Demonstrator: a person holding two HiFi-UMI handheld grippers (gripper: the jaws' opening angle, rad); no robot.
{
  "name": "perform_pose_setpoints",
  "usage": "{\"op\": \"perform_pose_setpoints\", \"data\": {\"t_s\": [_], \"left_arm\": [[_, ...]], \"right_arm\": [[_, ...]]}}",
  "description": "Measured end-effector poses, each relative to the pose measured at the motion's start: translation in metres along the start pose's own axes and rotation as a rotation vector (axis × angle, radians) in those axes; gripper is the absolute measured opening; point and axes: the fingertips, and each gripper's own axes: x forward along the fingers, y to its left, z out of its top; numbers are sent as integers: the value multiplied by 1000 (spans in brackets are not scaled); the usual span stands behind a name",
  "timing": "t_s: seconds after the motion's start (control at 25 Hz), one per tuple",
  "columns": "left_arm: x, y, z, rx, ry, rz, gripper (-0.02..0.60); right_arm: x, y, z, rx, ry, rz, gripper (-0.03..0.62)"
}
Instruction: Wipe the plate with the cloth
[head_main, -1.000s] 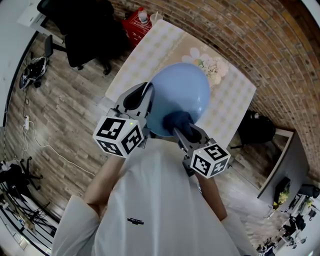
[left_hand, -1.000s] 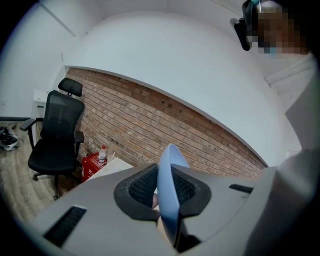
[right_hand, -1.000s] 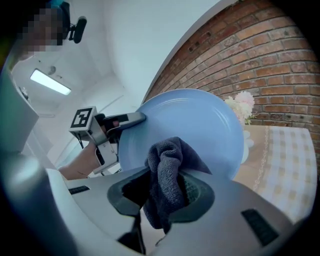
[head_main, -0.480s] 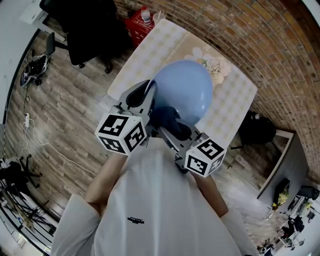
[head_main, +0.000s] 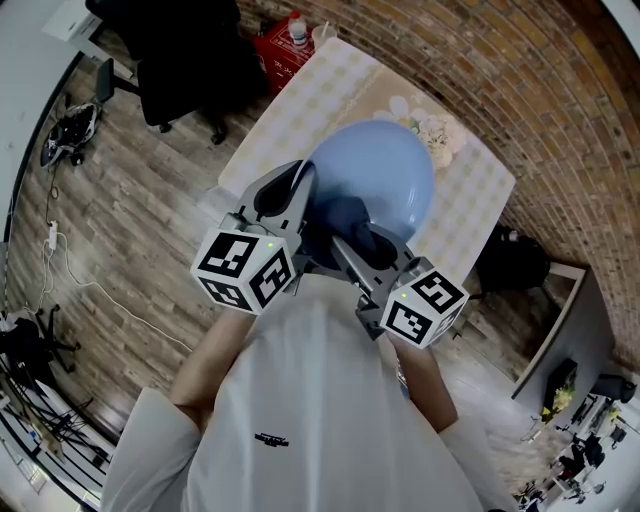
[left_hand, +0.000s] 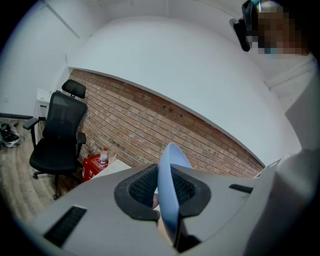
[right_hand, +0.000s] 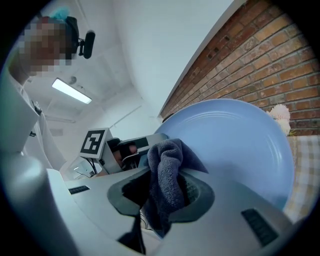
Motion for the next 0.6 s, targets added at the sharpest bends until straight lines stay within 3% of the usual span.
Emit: {"op": "perform_pose_setpoints", "data": {"t_s": [0.28, 0.44, 0.6], "left_arm": [[-8, 0, -6, -1, 7, 3, 41], [-13, 0, -9, -15, 7, -1, 40], [-20, 2, -12, 19, 14, 20, 41]], "right_arm": [[-27, -9, 30, -57, -131, -74, 120], [-54, -30, 46, -124, -205, -189, 120], [-87, -50, 58, -141, -295, -308, 120]]}}
